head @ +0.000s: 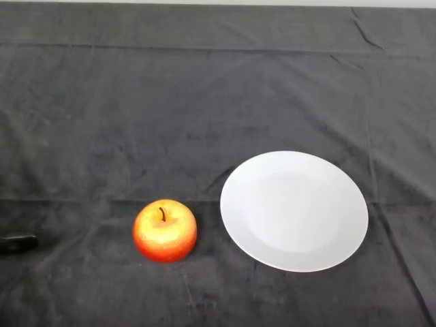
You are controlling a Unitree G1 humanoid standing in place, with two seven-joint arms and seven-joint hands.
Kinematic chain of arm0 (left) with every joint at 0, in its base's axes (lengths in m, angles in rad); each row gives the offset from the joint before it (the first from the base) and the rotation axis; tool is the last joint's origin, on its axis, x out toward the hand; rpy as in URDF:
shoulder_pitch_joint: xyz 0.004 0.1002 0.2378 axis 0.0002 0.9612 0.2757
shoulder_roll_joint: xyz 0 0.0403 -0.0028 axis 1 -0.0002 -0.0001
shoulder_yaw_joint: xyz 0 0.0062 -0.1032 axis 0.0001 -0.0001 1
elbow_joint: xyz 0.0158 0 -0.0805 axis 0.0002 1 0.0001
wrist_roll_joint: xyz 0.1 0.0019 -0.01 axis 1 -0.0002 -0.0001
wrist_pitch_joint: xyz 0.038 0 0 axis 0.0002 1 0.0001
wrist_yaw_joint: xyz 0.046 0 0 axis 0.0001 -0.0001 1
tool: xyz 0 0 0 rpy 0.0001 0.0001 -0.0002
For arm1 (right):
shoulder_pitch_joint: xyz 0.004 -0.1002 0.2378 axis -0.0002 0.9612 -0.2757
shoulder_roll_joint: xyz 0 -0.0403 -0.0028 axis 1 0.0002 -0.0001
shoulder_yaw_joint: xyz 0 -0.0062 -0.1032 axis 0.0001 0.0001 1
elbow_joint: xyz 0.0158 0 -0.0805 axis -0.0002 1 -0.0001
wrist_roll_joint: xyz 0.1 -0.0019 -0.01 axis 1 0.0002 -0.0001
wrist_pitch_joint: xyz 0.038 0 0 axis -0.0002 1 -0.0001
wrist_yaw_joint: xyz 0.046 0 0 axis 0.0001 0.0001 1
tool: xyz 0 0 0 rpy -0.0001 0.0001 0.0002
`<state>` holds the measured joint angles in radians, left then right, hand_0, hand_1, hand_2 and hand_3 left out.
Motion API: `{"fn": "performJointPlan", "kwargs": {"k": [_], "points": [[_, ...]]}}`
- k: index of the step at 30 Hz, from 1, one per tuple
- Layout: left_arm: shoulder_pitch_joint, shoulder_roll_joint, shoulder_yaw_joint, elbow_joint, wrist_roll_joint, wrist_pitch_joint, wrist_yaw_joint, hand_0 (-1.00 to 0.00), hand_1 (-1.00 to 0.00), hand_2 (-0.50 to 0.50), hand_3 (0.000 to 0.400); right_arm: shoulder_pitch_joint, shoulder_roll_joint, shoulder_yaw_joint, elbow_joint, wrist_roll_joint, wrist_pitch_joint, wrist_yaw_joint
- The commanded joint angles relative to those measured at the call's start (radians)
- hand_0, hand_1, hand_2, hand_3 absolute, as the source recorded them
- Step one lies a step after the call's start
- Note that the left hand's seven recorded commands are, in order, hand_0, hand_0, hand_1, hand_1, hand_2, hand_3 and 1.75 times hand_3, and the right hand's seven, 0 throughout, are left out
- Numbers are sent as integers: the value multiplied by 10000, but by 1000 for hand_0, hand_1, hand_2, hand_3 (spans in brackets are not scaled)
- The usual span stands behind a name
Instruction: Move the apple to the plate
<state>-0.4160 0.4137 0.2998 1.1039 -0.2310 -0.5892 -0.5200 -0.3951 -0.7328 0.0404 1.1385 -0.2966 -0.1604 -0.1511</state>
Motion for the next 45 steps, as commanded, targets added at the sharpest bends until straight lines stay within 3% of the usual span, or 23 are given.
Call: {"fn": "performJointPlan", "kwargs": {"k": [1,11,26,41,42,43,44,45], "points": [[-345,-115,-271,-212,202,-320,-182,0,0,0,0,429,316,118,182,43,99,-35],[-579,-747,-1005,70,583,-759,-506,0,0,0,0,430,316,117,178,43,104,-33],[-864,-1617,-2290,497,1092,-1308,-182,0,0,0,0,427,316,116,183,41,104,-32],[-756,-1843,-3952,806,1287,-1607,78,0,0,0,0,422,315,117,193,38,99,-33],[-742,-1835,-4066,808,1278,-1628,81,0,-106,53,42,421,315,117,194,38,99,-33],[-728,-1826,-4133,807,1270,-1643,81,-31,-380,175,152,421,315,117,194,38,98,-33],[-699,-1806,-4236,802,1258,-1669,78,-247,-620,186,248,420,315,117,195,38,98,-33],[-673,-1782,-4320,796,1250,-1689,79,-545,-784,120,314,420,315,117,196,37,98,-34]]}}
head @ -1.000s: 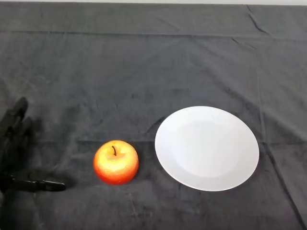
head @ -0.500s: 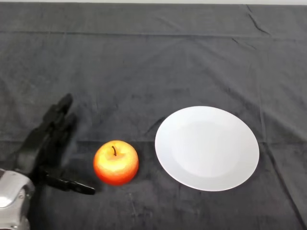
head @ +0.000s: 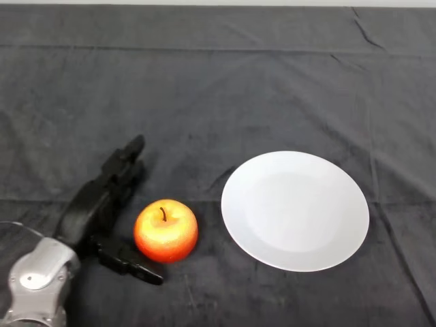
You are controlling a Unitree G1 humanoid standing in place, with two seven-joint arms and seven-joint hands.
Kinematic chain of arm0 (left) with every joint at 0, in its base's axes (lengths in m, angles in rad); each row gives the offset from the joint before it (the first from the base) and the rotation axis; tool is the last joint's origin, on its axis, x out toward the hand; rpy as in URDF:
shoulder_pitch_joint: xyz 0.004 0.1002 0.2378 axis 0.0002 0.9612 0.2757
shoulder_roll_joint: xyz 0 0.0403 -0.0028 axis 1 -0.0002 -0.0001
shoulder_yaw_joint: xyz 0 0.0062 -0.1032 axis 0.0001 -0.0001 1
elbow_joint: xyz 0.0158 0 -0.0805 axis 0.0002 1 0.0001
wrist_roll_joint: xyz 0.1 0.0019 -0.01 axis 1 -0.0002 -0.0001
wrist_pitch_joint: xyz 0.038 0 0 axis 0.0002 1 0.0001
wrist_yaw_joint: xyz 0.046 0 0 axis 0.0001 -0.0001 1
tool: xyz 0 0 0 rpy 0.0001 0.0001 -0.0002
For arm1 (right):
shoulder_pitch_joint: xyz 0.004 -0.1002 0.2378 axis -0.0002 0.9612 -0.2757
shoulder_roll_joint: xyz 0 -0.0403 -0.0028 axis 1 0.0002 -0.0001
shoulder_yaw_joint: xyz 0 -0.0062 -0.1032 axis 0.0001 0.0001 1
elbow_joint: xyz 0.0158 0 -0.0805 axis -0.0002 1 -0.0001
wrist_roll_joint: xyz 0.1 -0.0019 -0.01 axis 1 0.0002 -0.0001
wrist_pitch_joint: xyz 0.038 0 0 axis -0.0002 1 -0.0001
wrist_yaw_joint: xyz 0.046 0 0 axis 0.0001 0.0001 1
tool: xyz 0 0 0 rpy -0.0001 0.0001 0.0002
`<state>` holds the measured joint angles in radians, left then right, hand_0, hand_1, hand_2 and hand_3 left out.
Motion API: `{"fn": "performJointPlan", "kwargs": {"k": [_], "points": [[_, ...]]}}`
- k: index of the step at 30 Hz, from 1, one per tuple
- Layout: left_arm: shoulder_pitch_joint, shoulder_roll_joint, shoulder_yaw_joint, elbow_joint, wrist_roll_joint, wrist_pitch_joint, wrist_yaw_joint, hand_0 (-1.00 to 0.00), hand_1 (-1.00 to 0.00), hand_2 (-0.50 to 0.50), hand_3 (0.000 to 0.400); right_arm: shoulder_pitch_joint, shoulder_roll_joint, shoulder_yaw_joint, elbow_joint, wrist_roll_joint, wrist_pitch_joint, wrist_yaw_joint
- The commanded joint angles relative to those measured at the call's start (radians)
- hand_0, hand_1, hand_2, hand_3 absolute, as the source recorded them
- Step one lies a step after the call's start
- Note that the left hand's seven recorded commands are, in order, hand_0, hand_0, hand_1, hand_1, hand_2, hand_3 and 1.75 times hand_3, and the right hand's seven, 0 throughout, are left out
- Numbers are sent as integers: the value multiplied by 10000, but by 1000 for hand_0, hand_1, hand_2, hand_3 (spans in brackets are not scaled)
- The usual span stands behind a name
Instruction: Move the apple to the plate
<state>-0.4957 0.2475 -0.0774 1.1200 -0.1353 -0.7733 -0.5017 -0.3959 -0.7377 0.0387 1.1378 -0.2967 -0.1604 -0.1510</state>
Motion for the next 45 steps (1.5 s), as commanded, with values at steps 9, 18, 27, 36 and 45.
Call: {"fn": "performJointPlan", "kwargs": {"k": [9,18,27,36,45], "points": [[206,117,-1032,591,286,168,35,-1000,-1000,0,400,425,365,135,208,37,95,-35],[-11,426,-1054,550,231,320,269,-1000,-1000,0,400,424,365,135,211,36,93,-36],[-611,449,-712,416,99,87,842,-1000,-1000,0,400,424,365,135,212,36,92,-36],[-1110,-132,-777,-176,177,-698,2004,-1000,-1000,0,400,424,366,135,212,35,92,-36],[-1433,-605,-1683,-534,470,-1621,3215,-1000,-1000,0,400,425,365,135,210,36,93,-36]]}}
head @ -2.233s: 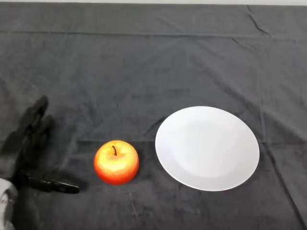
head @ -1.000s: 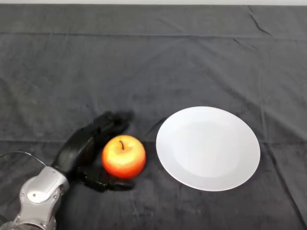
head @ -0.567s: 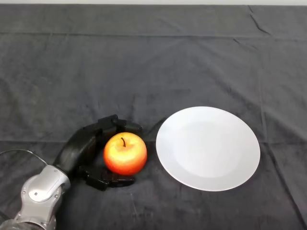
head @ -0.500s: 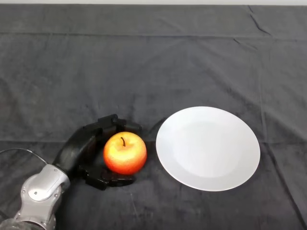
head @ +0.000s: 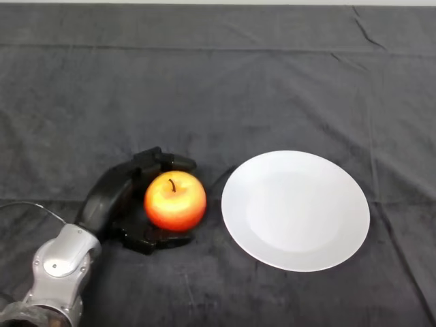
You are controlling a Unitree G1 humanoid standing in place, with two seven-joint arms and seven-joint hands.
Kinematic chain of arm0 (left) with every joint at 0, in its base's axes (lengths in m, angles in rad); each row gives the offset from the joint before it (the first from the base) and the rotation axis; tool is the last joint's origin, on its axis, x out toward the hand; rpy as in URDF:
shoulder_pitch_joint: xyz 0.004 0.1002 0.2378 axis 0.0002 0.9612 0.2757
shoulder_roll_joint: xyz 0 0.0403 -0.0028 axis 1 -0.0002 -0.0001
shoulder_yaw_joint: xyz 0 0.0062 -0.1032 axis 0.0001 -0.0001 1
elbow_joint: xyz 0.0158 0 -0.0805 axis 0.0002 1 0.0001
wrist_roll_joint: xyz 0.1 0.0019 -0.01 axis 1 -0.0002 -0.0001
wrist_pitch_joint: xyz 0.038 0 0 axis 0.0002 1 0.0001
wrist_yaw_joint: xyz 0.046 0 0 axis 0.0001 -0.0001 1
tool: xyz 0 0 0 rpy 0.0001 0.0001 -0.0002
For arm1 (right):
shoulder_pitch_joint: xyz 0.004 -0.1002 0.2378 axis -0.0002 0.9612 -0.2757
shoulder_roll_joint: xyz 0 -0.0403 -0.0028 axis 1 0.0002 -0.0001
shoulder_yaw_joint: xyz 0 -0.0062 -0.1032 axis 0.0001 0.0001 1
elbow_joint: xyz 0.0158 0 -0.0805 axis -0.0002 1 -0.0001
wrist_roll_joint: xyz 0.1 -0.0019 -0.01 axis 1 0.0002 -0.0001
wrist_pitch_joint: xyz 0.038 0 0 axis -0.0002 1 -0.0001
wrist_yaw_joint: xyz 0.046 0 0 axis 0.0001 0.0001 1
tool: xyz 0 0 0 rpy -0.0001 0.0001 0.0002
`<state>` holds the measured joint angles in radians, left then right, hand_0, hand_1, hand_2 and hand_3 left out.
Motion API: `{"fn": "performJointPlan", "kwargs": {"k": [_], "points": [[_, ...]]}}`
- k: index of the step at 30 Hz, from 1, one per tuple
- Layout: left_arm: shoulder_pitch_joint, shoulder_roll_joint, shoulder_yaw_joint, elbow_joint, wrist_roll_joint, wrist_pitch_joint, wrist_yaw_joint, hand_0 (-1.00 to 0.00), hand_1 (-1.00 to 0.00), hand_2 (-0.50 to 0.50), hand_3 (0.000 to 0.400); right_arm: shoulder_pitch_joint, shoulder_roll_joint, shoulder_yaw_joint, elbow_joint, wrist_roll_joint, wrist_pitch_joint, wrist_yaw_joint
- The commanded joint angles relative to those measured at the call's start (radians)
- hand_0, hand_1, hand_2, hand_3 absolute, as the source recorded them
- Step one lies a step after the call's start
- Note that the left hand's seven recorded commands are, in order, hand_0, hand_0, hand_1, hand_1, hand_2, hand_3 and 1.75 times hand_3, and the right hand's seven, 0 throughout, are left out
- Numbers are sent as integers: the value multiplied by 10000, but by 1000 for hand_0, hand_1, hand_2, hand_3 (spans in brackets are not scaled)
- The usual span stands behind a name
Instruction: Move the apple to the plate
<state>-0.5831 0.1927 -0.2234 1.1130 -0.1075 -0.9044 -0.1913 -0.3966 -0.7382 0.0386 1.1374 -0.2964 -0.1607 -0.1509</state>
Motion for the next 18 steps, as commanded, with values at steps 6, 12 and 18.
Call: {"fn": "performJointPlan", "kwargs": {"k": [6,12,18], "points": [[-908,-324,-1236,-381,329,-507,894,-1000,-1000,0,400,429,369,136,219,32,92,-37],[-1134,-490,-2544,-377,326,-461,1606,-1000,-1000,0,400,424,369,137,230,30,87,-38],[-1169,-465,-3709,-458,170,-209,1934,-1000,-961,-20,400,417,368,139,244,28,81,-39]]}}
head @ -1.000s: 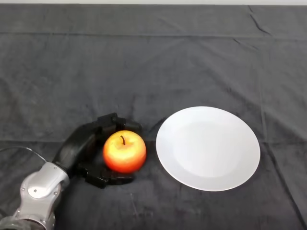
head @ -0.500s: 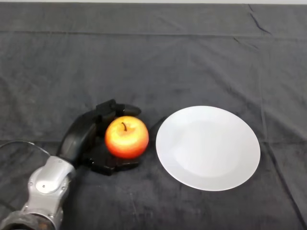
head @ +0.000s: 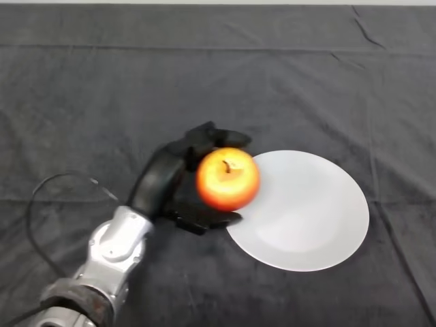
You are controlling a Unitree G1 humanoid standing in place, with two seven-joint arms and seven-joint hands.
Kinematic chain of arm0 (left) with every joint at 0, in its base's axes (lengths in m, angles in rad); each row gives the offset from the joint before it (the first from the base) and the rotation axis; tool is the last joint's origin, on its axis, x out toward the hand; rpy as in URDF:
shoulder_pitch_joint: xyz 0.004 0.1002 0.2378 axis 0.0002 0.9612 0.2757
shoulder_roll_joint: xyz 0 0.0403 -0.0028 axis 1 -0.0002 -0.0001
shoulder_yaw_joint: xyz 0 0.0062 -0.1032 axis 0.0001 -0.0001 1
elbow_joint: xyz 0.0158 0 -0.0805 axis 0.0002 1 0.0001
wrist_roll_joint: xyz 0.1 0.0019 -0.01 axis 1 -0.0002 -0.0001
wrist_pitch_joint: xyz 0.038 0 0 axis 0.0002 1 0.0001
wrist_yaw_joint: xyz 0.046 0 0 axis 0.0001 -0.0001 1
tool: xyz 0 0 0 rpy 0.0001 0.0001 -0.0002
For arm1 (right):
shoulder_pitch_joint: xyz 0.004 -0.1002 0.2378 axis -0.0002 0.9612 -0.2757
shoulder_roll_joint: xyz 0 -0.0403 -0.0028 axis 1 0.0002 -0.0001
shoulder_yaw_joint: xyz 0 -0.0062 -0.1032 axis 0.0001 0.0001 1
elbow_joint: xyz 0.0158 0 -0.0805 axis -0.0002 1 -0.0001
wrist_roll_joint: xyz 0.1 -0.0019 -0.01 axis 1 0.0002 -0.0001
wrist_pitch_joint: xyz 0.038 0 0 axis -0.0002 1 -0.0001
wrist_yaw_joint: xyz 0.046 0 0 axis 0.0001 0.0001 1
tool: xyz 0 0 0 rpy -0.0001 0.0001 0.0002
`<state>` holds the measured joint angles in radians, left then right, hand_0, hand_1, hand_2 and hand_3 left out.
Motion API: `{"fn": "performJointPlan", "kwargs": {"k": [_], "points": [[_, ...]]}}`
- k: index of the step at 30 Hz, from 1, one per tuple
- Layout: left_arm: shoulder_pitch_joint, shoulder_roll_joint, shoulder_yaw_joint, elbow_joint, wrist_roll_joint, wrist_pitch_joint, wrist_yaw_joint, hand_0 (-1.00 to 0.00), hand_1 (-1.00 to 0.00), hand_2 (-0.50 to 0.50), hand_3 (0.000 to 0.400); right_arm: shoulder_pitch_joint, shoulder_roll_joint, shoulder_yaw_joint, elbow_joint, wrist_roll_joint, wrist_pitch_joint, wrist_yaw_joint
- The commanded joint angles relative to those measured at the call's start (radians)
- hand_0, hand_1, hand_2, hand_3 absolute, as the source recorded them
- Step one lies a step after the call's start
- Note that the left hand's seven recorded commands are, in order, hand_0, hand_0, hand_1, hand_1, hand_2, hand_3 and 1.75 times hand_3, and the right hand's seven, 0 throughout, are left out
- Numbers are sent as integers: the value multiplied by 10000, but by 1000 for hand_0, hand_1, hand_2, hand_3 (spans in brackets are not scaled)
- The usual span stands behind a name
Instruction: Move the apple to the plate
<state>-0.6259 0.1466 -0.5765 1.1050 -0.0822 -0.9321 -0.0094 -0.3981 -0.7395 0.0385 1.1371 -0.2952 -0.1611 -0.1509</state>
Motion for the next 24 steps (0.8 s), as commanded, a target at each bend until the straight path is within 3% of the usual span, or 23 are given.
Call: {"fn": "performJointPlan", "kwargs": {"k": [1,4,5,6,7,8,9,11,24], "points": [[-742,7,-342,-399,-108,136,151,-1000,-957,-22,400,432,381,141,248,16,85,-40],[-741,42,-810,-473,-180,380,249,-1000,-898,-51,400,429,381,142,254,14,82,-41],[-740,56,-955,-498,-207,471,278,-824,-816,-4,329,428,381,142,256,14,81,-41],[-738,70,-1071,-519,-232,549,298,-533,-678,73,271,427,381,142,257,14,80,-41],[-737,90,-1194,-540,-262,639,319,-310,-349,20,140,426,382,142,259,13,79,-42],[-739,110,-1301,-557,-292,725,334,-220,-133,-43,88,425,382,143,260,13,78,-42],[-743,128,-1382,-568,-320,797,344,-106,0,-53,42,425,382,143,262,13,77,-42],[-764,164,-1535,-582,-387,959,367,0,0,0,0,423,382,143,265,12,75,-43],[-784,507,-1654,-479,-779,1243,435,0,0,0,0,418,382,146,277,10,67,-45]]}}
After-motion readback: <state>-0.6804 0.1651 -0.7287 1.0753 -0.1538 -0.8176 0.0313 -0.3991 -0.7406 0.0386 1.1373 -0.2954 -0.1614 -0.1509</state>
